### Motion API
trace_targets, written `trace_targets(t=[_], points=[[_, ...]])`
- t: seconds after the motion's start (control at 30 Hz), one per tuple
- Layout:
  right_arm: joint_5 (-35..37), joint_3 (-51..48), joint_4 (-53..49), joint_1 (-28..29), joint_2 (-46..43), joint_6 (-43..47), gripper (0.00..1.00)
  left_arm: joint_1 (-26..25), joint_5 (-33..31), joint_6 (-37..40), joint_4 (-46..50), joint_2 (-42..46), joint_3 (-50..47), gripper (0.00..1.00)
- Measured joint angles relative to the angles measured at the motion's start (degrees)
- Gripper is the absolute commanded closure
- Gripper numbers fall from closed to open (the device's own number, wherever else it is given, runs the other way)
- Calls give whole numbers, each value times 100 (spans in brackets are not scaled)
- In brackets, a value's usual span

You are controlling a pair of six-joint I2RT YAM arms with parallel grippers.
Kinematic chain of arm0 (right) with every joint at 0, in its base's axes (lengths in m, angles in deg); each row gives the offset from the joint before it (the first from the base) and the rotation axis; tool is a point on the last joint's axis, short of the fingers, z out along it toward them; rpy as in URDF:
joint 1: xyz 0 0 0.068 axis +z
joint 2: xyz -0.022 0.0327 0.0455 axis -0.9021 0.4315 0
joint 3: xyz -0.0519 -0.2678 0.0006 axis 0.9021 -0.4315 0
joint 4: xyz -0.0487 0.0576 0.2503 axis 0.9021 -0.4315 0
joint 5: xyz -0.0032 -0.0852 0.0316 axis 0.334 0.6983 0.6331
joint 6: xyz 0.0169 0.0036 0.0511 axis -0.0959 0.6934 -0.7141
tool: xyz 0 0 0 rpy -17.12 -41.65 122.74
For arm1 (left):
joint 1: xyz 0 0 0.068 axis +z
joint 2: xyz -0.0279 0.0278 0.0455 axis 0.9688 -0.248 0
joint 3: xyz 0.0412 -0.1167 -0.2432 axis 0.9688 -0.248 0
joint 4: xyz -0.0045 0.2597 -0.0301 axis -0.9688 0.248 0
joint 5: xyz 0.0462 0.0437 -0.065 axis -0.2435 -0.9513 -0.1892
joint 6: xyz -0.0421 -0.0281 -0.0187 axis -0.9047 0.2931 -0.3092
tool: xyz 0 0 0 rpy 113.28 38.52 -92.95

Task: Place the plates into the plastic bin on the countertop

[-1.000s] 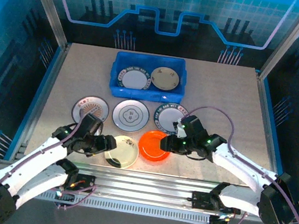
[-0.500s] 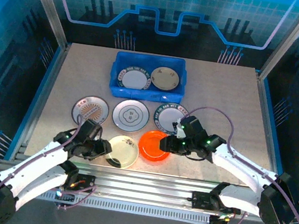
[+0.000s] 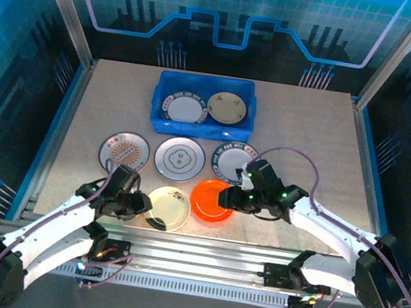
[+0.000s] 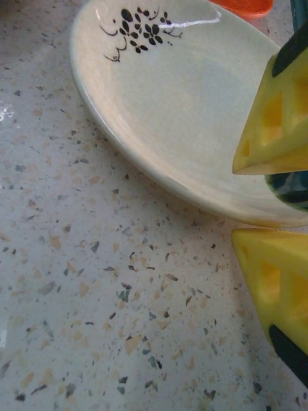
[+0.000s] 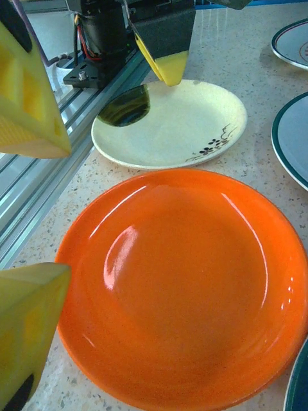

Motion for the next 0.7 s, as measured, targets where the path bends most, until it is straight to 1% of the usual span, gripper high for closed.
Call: trace_targets(t=[0.43, 0.5, 0.57, 0.7], points=[[-13, -2, 68, 2, 76, -2, 53, 33, 11, -42, -295, -26, -254, 79], [-15, -7, 92, 2, 87, -2, 53, 31, 22, -101, -363, -26, -291, 83], [-15, -17, 101, 2, 101, -2, 53, 31, 66, -149, -404, -26, -302, 89], [-13, -79, 129, 2, 107, -2, 53, 33, 103, -151, -498, 31, -302, 94]])
